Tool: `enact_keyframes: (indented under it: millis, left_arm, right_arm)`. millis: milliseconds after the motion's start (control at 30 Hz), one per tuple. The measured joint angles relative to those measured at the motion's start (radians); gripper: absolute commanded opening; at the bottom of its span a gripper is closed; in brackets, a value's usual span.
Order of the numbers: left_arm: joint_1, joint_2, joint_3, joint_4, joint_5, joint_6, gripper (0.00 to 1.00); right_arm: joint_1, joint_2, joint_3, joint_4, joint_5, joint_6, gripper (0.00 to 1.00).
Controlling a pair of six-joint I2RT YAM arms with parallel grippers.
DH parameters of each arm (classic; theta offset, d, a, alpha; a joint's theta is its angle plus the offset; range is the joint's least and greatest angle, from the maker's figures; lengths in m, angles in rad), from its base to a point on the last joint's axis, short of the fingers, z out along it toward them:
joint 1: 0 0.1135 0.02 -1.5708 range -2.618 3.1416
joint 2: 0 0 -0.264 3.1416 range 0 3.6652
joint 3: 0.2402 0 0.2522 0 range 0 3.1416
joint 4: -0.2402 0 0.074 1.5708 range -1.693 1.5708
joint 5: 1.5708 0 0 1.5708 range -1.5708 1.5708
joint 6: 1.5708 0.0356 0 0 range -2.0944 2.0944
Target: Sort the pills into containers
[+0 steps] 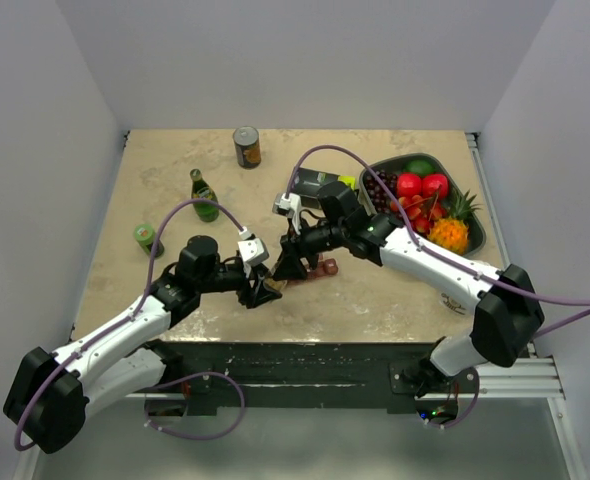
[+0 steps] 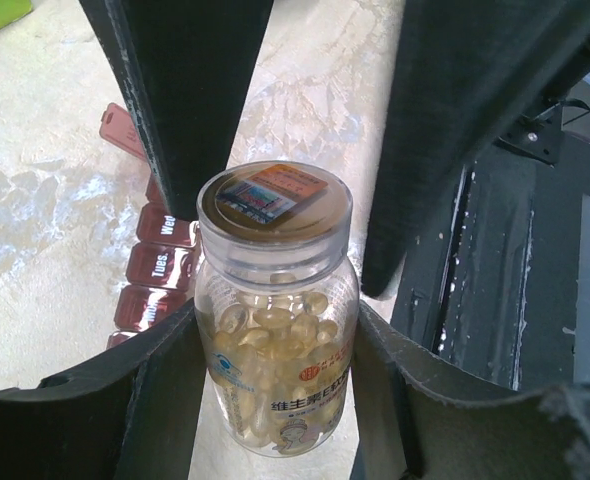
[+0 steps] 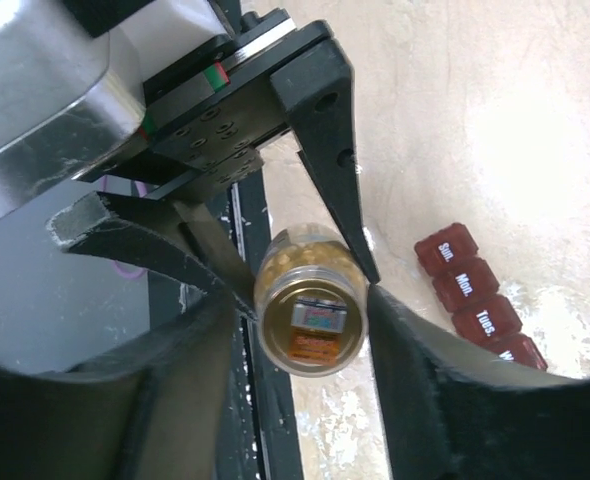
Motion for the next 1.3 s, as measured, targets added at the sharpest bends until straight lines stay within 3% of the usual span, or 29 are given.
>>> enact_keyframes:
  millis: [233, 500, 667, 767, 933, 1033, 1167, 1300]
  left_arm:
    - [0.0, -0.005, 0.0, -0.004, 0.004, 0.001, 0.0]
    - [0.0, -0.015, 0.0, -0.012, 0.039, 0.005, 0.0]
    - [0.001, -0.016, 0.0, -0.013, 0.08, 0.011, 0.0]
    - [0.006, -0.016, 0.0, -0.015, 0.085, 0.012, 0.0]
    - [0.008, -0.016, -0.005, -0.034, 0.085, 0.012, 0.0]
    - [0.007, -0.021, -0.005, -0.018, 0.085, 0.013, 0.0]
    - [0.006, -0.025, -0.005, -0.003, 0.085, 0.019, 0.0]
    - [0.006, -0.025, -0.005, -0.003, 0.085, 0.019, 0.0]
  right_arm:
    - [-0.002, 0.0, 0.0, 0.001, 0.003, -0.034, 0.25]
    - [-0.002, 0.003, 0.011, -0.029, -0.061, -0.122, 0.2]
    - [-0.003, 0.068, 0.123, -0.196, -0.149, -0.337, 0.17]
    - [-0.005, 0.13, 0.215, -0.329, -0.196, -0.5, 0.25]
    - [-0.006, 0.196, 0.286, -0.456, -0.24, -0.649, 0.73]
    - [0.0, 0.197, 0.286, -0.475, -0.238, -0.66, 0.85]
    - [0.002, 0.17, 0.26, -0.455, -0.22, -0.643, 0.86]
    - [0.002, 0.142, 0.234, -0.438, -0.21, -0.614, 0.8]
